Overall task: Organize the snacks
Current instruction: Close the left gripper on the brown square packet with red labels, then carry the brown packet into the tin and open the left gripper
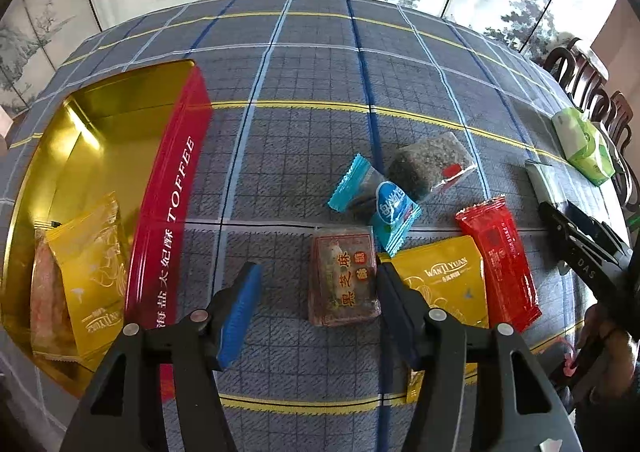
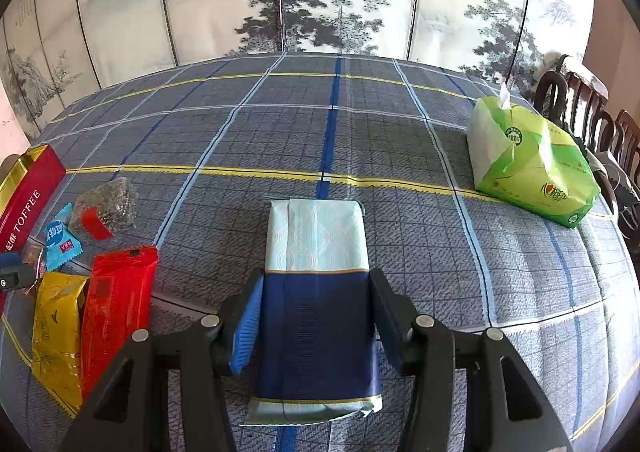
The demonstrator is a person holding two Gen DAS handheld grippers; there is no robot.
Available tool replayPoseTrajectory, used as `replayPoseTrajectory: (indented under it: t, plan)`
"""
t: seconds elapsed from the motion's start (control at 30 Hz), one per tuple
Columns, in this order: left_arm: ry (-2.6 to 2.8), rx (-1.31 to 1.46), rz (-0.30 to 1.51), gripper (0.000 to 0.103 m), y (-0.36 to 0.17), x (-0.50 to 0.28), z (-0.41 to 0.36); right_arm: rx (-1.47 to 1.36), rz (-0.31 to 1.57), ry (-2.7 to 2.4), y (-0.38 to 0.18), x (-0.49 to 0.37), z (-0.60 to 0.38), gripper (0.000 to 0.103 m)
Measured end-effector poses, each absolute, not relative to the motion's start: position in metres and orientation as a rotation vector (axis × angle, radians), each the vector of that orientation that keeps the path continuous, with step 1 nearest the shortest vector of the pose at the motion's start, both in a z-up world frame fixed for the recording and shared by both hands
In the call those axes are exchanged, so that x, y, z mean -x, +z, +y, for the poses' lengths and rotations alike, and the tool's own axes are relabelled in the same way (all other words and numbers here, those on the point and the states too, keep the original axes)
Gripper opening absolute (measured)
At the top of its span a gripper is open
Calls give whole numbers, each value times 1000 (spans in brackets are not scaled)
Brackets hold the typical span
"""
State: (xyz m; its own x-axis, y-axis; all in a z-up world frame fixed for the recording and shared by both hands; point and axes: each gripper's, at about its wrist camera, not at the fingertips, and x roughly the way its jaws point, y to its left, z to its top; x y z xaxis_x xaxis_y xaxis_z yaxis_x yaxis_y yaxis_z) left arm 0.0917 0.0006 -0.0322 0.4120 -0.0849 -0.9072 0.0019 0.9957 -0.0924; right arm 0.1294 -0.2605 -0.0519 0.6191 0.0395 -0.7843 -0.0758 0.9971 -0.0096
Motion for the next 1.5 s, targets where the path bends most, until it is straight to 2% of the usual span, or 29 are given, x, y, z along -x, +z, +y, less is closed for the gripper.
replayPoseTrajectory:
  t: [0.23, 0.37, 0.63, 0.7, 1.1, 1.5]
  plan:
    - [-58, 51, 1149, 55, -37, -95, -10, 43, 901, 66, -52, -130, -260, 53]
    - [-64, 49, 1155, 41, -39, -95, -8, 43, 901, 66, -52, -130, -259, 53]
    - [-77, 32, 1163, 38, -45, -94, -9, 43, 901, 66, -52, -130, -260, 53]
    - [-87, 25, 1159, 28, -45, -93, -10, 43, 901, 66, -52, -130, -260, 53]
    - [-111, 16, 1130, 27, -29, -83, -9, 43, 901, 66, -52, -130, -259, 53]
    - [-72, 12, 1053, 27, 12, -67, 24, 45, 901, 65, -52, -130, -259, 53]
